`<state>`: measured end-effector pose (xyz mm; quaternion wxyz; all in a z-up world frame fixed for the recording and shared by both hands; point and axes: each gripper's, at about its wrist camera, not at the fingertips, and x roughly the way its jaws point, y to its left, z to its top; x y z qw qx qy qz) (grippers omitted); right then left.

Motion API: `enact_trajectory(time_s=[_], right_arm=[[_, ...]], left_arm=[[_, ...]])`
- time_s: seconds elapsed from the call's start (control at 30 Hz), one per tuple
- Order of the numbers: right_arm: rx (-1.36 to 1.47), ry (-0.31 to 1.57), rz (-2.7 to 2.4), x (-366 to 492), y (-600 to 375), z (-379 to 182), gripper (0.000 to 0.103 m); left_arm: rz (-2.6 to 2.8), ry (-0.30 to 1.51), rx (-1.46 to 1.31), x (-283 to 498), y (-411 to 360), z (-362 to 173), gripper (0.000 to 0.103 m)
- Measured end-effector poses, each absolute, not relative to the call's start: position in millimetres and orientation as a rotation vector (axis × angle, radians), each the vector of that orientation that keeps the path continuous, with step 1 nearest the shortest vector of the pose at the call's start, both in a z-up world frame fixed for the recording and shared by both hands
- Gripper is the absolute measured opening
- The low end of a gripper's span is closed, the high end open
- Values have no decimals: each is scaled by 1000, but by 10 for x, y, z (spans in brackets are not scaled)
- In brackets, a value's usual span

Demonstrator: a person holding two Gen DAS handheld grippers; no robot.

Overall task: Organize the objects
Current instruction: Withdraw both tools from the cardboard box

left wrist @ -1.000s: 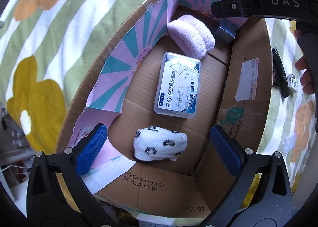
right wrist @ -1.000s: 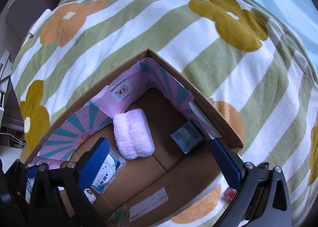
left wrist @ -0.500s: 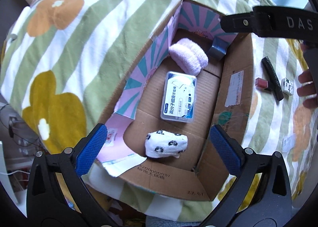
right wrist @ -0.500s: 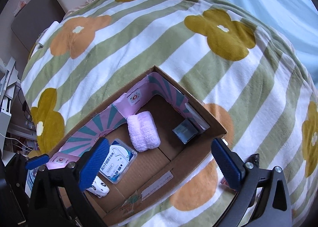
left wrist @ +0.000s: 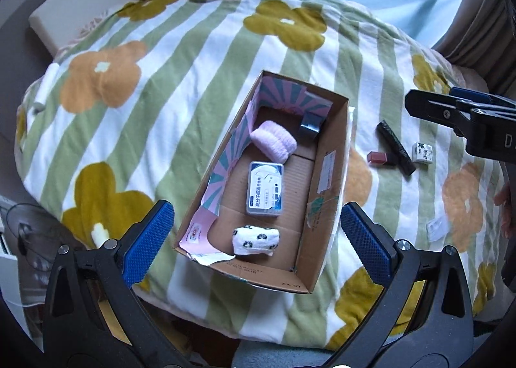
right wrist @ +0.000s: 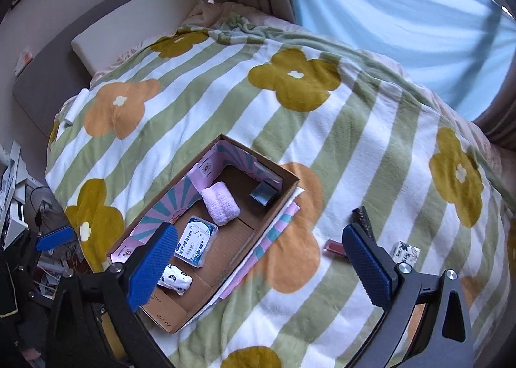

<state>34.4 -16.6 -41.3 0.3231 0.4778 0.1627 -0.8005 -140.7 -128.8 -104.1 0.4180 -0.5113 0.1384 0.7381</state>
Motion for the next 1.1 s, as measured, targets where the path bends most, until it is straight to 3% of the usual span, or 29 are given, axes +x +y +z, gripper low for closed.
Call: enact_trajectory(time_s=[0.43,1.1], right_arm=[[1345,251,-2445,693,1106,93,102],[1262,147,-2486,837,2020,251,102]], left_arm=[[1760,366,-1064,-971,-965,-397,103],[1675,368,-1062,-235,-589,-212,103]])
